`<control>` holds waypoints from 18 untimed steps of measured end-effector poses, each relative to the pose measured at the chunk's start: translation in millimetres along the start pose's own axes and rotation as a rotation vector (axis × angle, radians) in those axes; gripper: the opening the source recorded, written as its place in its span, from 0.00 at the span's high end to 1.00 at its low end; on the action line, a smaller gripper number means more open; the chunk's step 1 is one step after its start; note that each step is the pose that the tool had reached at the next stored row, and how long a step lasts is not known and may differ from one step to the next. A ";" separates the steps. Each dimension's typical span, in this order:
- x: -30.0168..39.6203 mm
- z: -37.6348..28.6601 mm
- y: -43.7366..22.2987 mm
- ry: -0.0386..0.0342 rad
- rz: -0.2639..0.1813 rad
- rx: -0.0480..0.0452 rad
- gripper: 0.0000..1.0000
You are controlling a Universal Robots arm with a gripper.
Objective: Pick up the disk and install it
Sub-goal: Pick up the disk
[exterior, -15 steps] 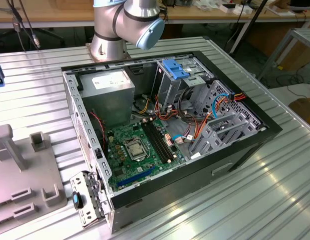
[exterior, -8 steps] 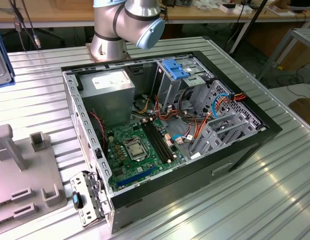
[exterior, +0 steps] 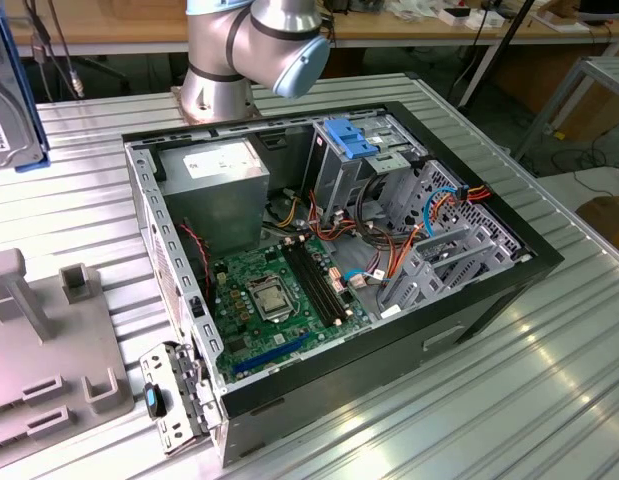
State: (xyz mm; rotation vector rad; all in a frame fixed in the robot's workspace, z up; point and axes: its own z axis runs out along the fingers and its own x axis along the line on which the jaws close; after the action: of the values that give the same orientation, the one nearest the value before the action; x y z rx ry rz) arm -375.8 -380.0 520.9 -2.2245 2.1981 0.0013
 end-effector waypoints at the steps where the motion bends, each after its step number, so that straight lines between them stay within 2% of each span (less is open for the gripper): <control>1: 0.0 0.0 -1.8 0.0000 0.000 0.0000 0.63; 7: 0.2 0.2 -15.0 0.0000 0.000 0.0000 0.63; 12: 0.4 0.5 -32.3 0.0000 0.000 0.0000 0.63; 14: 0.4 0.6 -34.8 0.0001 0.000 0.0006 0.63; 15: 0.4 0.6 -35.6 0.0001 0.000 0.0017 0.63; 17: 0.5 0.8 -39.3 0.0002 0.002 0.0152 0.63; 18: 0.5 1.1 -41.2 0.0004 0.012 0.0163 0.63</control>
State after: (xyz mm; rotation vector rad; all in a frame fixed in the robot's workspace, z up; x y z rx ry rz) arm -334.6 -379.9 520.1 -2.2030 2.2037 -0.0169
